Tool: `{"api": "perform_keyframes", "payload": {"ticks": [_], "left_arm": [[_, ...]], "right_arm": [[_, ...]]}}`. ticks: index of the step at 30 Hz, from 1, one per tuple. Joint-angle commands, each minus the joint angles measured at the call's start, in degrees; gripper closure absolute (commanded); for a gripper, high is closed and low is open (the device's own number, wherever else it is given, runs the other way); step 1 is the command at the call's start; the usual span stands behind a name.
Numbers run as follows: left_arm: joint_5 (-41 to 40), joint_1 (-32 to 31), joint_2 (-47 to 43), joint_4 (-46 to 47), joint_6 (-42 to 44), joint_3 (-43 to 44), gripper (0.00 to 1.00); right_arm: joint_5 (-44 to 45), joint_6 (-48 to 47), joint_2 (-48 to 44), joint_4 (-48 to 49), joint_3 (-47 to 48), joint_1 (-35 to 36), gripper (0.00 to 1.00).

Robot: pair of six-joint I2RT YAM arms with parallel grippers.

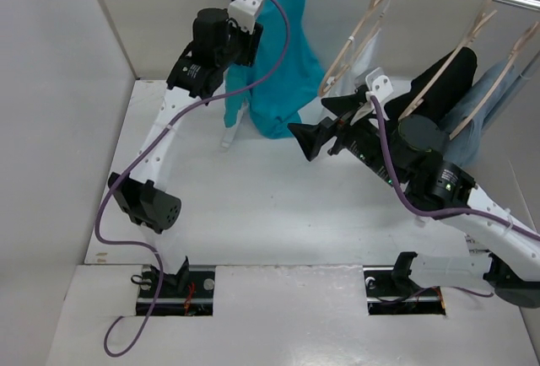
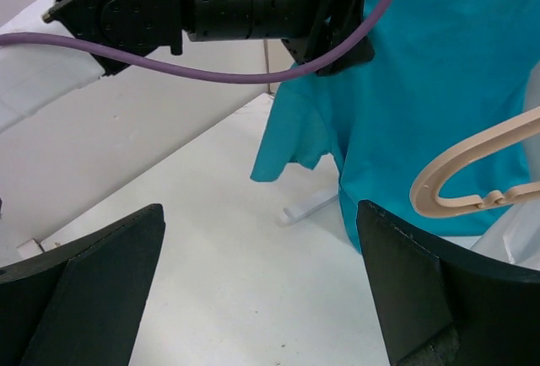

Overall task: Place the t-shirt on the hanger
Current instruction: Hang the hanger with tshirt onto the clothesline

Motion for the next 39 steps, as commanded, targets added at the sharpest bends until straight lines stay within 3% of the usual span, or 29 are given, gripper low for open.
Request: {"api": "perform_keyframes", "payload": {"ticks": [1, 3, 10, 13, 17, 21, 24, 28, 30, 33, 39], "left_arm": [[-0.4, -0.2, -7.3, 4.7, -0.1, -3.2, 0.55], [-0.4, -1.0, -8.7, 6.5, -0.1, -3.2, 0.44], [-0.4, -2.1, -7.4, 6.0, 0.4, 2.2, 0.4], [1.1, -2.1, -8.8, 5.4, -0.2, 2.9, 0.29], [1.1, -2.1, -11.7, 4.9, -0.8, 2.9, 0.0], [-5.1, -2.1, -17.0, 7.5, -0.8, 0.4, 0.0], [-14.7, -1.0, -23.1, 8.8, -1.8, -5.2, 0.0], [-23.9, 7.1, -30.9, 6.7, -13.5, -17.4, 0.0], [-25.6, 14.9, -36.5, 6.7, -20.0, -29.8, 0.0], [-26.1, 20.8, -43.4, 8.7, -22.1, -47.3, 0.0], [-29.4, 20.8, -51.2, 16.0, -20.7, -72.6, 0.0]], "right_arm": [[0.9, 1.1, -1.9, 0.8, -0.6, 0.8, 0.0], [0.9, 1.6, -1.9, 0.3, -1.1, 0.8, 0.0], [0.4, 2.7, -3.8, 0.3, -2.2, 0.8, 0.0], [0.4, 2.7, -4.5, -0.4, -2.2, 1.3, 0.0], [2.0, 3.3, -5.0, -4.2, -2.2, 1.3, 0.0], [2.8, 3.3, -5.6, -10.5, -3.4, 1.3, 0.0], [2.8, 4.5, -5.1, -19.4, -7.2, 1.3, 0.0], [0.2, 13.5, -5.4, -21.0, -16.7, 0.8, 0.0], [-4.4, 17.8, -7.5, -16.6, -22.0, -0.8, 0.0], [-6.4, 24.7, -9.7, -14.0, -30.6, -6.1, 0.0], [-4.0, 35.2, -19.3, -16.3, -43.7, -18.1, 0.0]]}}
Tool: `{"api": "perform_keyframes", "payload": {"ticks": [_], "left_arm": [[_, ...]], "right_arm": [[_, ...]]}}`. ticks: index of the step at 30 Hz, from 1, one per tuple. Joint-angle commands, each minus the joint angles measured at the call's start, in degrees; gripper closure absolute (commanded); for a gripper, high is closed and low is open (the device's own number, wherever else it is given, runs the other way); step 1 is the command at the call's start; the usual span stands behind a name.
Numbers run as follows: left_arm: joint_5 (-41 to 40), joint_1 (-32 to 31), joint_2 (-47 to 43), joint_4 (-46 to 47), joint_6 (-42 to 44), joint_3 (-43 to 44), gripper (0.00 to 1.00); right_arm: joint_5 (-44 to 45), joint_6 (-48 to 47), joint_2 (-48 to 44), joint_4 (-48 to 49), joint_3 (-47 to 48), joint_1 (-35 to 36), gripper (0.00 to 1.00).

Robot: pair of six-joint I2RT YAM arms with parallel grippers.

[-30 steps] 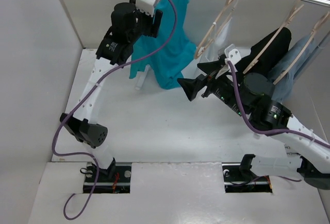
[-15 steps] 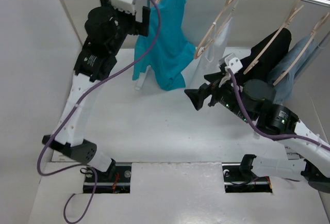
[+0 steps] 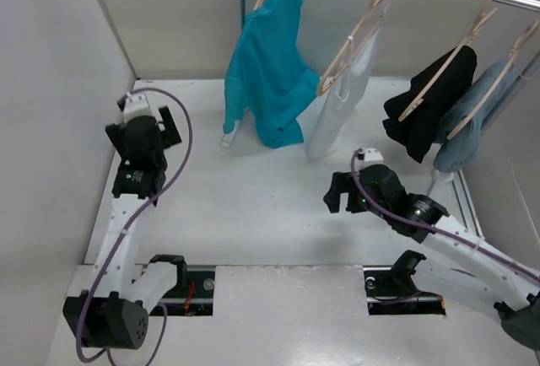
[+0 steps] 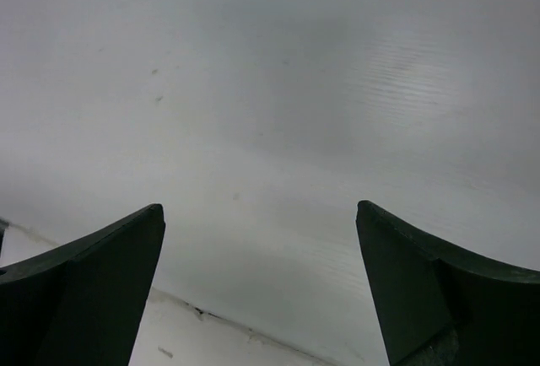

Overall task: Place the t-shirt on the hanger
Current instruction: Hang the hanger with tshirt onto the clothesline

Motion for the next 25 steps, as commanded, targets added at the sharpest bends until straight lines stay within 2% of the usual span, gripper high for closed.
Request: {"api": "perform_keyframes", "payload": {"ticks": [1, 2, 6, 12, 20, 25], "left_arm": [[-4.0, 0.1, -4.3, 6.6, -2.3, -10.3, 0.0], [-4.0, 0.1, -5.1, 7.7, -3.1, -12.3, 0.0], [-4.0, 2.2, -8.5, 9.2, -6.9, -19.9, 0.0], [-3.0, 2.2, -12.3, 12.8, -6.8, -27.1, 0.0], [-1.1, 2.2, -15.6, 12.8, -7.3, -28.7, 0.0], [-0.4, 2.2, -17.2, 12.8, -7.3, -29.2, 0.0]], "right_arm": [[2.5, 9.4, -7.7, -2.0, -3.3, -6.1, 0.0], [3.4, 10.9, -9.3, -3.5, -4.2, -9.8, 0.0], [6.0, 13.2, -17.4, -6.8, -8.1, -15.9, 0.0], [11.3, 18.9, -27.1, -11.0, -8.6, -17.3, 0.0], [13.0, 21.1, -29.2, -14.5, -7.5, -17.3, 0.0], [12.5, 20.5, -26.6, -13.9, -7.0, -17.3, 0.0]]}}
